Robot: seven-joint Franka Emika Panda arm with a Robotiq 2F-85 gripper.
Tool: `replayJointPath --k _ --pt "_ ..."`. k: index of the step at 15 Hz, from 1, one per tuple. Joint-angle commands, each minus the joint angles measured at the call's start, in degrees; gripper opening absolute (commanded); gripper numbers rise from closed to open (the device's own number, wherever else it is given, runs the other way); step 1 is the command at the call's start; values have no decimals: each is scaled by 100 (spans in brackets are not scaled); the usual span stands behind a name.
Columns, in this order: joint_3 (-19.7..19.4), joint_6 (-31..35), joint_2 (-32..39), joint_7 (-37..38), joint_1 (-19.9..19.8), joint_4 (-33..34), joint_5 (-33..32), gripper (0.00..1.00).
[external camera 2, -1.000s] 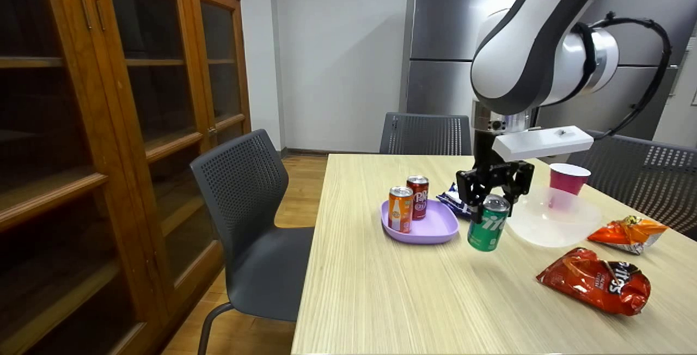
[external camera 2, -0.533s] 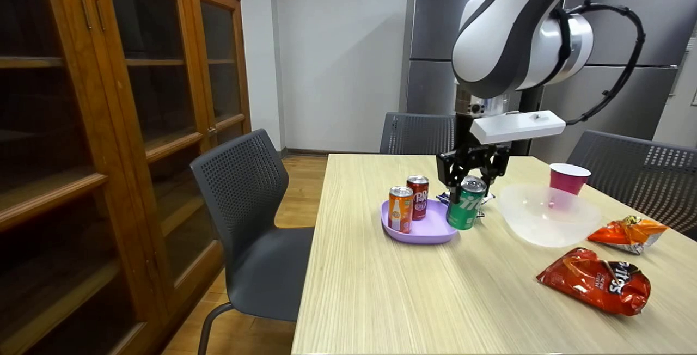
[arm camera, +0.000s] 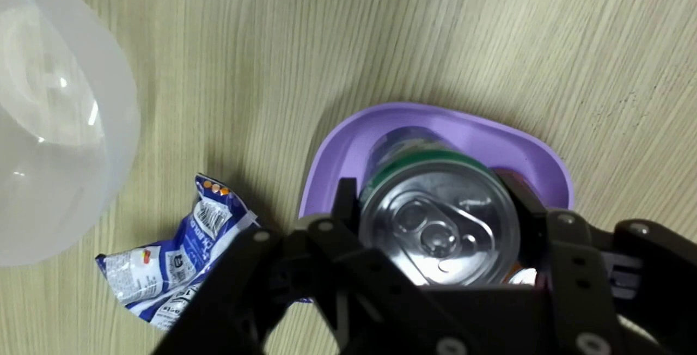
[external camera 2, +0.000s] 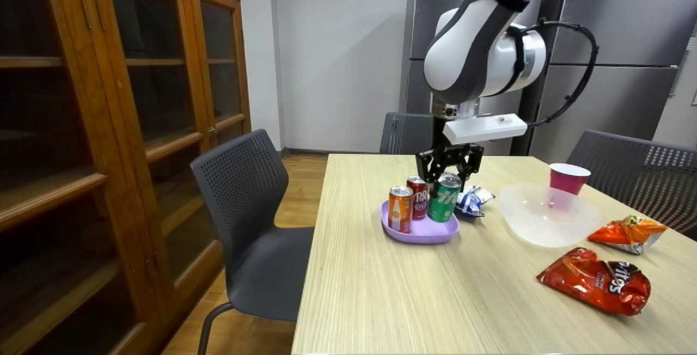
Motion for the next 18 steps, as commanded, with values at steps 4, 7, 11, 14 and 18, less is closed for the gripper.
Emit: replayJointPath --k 4,7,11,14,18 --pt "-26 -545 685 92 78 1016 32 39" --pt "-27 -682 860 74 76 1235 50 39" --pt "-35 -854 1015 69 70 1404 56 39" --pt "-37 -948 1076 72 66 1467 56 39" --pt "-28 -978 1122 62 59 1500 68 39"
